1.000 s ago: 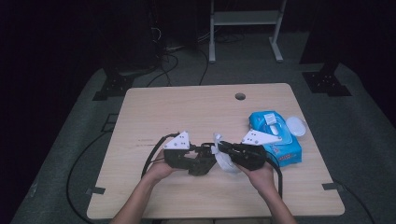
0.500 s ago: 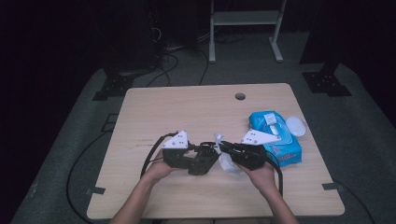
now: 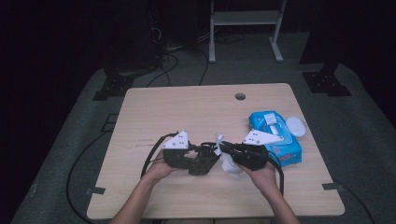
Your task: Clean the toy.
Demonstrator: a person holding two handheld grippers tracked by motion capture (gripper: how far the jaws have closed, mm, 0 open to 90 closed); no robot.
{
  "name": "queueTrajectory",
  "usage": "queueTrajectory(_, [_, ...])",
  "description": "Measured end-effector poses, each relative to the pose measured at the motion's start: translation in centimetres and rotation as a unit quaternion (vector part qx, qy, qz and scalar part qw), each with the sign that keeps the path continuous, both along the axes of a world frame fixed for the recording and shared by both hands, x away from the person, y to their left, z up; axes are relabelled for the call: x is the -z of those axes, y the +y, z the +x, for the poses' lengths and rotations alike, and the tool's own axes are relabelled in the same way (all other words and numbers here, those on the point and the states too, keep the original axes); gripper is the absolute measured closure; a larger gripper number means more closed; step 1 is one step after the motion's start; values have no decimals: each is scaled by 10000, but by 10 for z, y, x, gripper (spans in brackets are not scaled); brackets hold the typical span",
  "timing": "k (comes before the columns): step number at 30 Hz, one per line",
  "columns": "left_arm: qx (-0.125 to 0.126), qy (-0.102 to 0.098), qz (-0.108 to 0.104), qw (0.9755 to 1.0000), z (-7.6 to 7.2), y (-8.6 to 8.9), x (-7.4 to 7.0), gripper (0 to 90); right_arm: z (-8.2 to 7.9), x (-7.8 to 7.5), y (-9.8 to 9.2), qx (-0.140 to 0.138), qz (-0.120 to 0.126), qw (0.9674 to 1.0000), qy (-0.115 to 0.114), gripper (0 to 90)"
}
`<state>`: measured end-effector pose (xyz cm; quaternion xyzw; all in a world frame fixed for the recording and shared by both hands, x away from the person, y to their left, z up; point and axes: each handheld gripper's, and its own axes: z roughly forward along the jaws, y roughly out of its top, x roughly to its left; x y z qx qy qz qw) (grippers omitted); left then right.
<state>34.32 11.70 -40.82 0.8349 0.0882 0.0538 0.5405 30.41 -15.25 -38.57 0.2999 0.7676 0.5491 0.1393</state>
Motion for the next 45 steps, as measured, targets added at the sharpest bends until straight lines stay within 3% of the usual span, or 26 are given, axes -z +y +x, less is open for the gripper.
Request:
queueTrajectory(6, [-52,-41,61,10000,0,3,0,583,4,12,-5,116,-134,9996,206,828])
queueTrajectory(9, [-30,-20,45,10000,0,1,1,583,1,6,-5,95,-76,9999,114,828])
queueTrajectory(10, [-12,-24,55,10000,0,-1,1,583,-1,-3,-2,7,29,10000,-10,828])
queueTrajectory(13, [11,-10,35,10000,0,-1,1,583,-3,-10,3,-128,37,9998,-113,828])
queueTrajectory(15, [21,-22,5,10000,0,0,0,583,-2,-7,4,-129,-78,9999,-71,828])
queueTrajectory(17, [-12,-22,20,10000,0,2,0,583,0,1,1,-59,-37,10000,42,828])
queueTrajectory(19, [-15,46,-34,10000,1,4,2,583,3,9,-1,-6,-231,9996,162,828])
queueTrajectory(21, [-53,-9,64,10000,1,2,2,583,3,13,-3,24,-259,9994,234,828])
queueTrajectory(23, [-42,1,74,10000,1,1,3,583,2,12,-3,16,-260,9995,201,828])
queueTrajectory(29, [-13,-30,172,9998,-1,-3,4,583,-4,-9,3,-124,-124,9998,-107,828])
queueTrajectory(32, [33,-44,198,9998,-2,-5,5,583,-4,-10,6,-165,-136,9997,-132,828])
queueTrajectory(38, [18,-28,230,9997,0,-2,5,583,0,4,5,-98,-134,9999,46,828])
queueTrajectory(41, [-6,33,120,9999,1,1,5,583,3,14,1,-8,-281,9994,200,828])
queueTrajectory(45, [-3,-21,172,9998,0,-2,5,583,1,15,-5,37,-271,9994,200,828])
